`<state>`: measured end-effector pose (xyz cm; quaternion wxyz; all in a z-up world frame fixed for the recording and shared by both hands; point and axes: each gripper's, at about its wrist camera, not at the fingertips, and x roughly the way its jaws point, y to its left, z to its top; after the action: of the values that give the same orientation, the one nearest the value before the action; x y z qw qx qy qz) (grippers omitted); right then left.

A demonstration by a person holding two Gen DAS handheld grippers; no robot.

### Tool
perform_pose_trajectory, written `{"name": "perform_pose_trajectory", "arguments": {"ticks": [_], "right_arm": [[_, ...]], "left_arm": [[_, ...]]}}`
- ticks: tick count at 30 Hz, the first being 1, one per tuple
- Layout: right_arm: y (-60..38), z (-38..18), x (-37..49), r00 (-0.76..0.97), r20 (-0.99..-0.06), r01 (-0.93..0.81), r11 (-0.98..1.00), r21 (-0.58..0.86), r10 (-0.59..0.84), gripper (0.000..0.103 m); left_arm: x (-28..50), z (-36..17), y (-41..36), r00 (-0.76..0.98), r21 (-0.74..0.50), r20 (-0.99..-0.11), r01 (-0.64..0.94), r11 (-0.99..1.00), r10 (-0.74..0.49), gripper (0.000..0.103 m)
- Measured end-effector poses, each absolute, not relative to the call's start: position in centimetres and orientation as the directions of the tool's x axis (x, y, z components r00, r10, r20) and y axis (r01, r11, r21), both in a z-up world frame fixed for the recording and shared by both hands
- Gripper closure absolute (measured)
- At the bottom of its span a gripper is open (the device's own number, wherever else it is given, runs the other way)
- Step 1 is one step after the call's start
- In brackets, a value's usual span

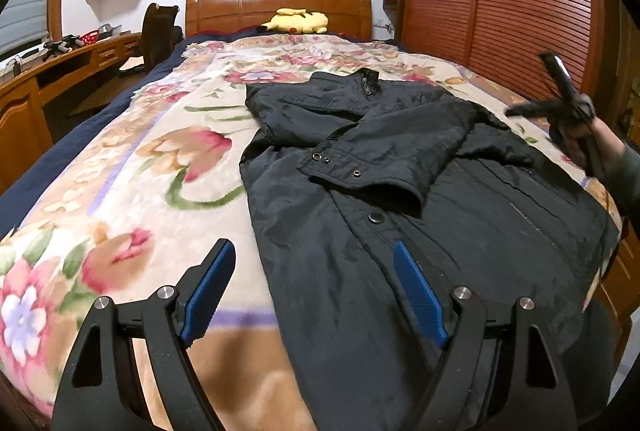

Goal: Fold large clothes

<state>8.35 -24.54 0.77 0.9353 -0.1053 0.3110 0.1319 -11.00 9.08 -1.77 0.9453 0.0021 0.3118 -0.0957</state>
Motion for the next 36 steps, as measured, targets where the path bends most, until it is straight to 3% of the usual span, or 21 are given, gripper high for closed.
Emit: {"name": "perform_pose_trajectory", "arguments": {"ticks": [12,14,16,36], "right_arm": [[-27.7,-0.8,-4.3,0.754,-0.628,-0.338,0.933,-0.122,0.191,0.063],[-28.2,-0.7,-5.4,0.749,-0.632,-0.336,0.936,-0.108,0.196,0.055],[-28.1,-0.9,-7.0,0.742,-0.641,-0.334,0.938,-0.099,0.197,0.04],[-30.1,-2.6,-14.2,0.739,-0.661,-0.223,0.973,-0.059,0.13,0.04]], "left_arm": [[-13.8,-1.8,9.1,0.786,-0.05,-0.595,0.172,0.984,-0.168,0.021],[-14.1,-2.0,9.0,0.783,-0.044,-0.6,0.172,0.984,-0.164,0.021],[-14.3,-2.2,9.0,0.778,-0.045,-0.606,0.174,0.984,-0.166,0.021],[-17.1,-4.3,9.5,0.745,-0.081,-0.646,0.148,0.986,-0.165,0.021]]}}
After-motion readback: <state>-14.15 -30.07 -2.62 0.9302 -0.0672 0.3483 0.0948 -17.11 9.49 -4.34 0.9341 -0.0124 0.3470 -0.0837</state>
